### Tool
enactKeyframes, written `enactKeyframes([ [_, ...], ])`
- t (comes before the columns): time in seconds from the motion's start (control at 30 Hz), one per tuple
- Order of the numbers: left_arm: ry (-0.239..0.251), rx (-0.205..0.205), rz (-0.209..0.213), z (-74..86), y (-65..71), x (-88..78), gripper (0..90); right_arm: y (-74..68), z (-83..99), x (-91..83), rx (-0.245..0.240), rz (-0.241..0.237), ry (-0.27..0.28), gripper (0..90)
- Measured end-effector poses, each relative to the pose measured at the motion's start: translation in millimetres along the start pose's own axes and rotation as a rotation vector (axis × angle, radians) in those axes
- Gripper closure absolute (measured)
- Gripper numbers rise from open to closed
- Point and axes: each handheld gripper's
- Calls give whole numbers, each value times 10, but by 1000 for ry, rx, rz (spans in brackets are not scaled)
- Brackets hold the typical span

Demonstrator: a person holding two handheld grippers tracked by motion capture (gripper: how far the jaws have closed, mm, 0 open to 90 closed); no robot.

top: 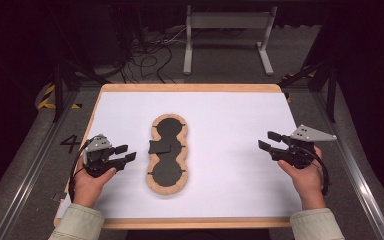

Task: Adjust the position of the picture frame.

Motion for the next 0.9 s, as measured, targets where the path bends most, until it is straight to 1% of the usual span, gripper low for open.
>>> enactKeyframes([
  [0.07,-1,4,-2,-2,1,-2,524,8,4,-3,1,-1,3,479],
  [0.1,1,-1,3,-1,1,1,523,13,7,-2,2,-1,8,478],
  [0.33,-14,-9,-1,0,-7,17,524,46,16,-14,32,-2,12,473],
  [0.37,-17,-4,-5,-3,-13,17,528,50,20,-14,35,-4,12,473],
  [0.4,-16,-17,-1,-2,-11,22,536,50,23,-13,36,-4,12,472],
  [0.43,-27,-31,-1,-4,-13,27,550,50,25,-13,36,-4,11,473],
  [0.47,-34,-36,-3,-5,-18,32,597,52,28,-15,35,-1,11,473],
  [0.5,-48,-57,16,-5,-21,41,614,50,28,-17,41,-1,10,472],
  [0.53,-57,-67,27,-6,-26,45,647,52,28,-20,44,-2,10,472],
  [0.57,-57,-67,27,-6,-26,45,679,52,28,-20,44,-2,10,472],
  [0.6,-71,-86,41,-6,-27,57,720,53,29,-20,47,-2,9,471],
  [0.63,-71,-86,41,-6,-27,57,751,53,29,-20,47,-2,9,471],
  [0.67,-86,-88,47,-10,-25,65,751,56,32,-17,44,-3,8,472],
  [0.73,-105,-95,50,-13,-20,82,825,52,36,-9,46,-5,5,472],
  [0.77,-112,-99,52,-14,-17,95,850,49,37,-8,45,-6,1,471],
  [0.83,-143,-100,50,-20,-5,129,897,40,37,-3,48,-7,2,471],
  [0.9,-152,-103,47,-25,0,143,900,39,38,-3,47,-7,1,471],
])
Point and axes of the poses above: each handheld gripper's, and its own axes: x roughly forward along the jaws, z roughly out of its underside, y roughly to its right, and after that the axes turned 13 degrees about z, right-handed
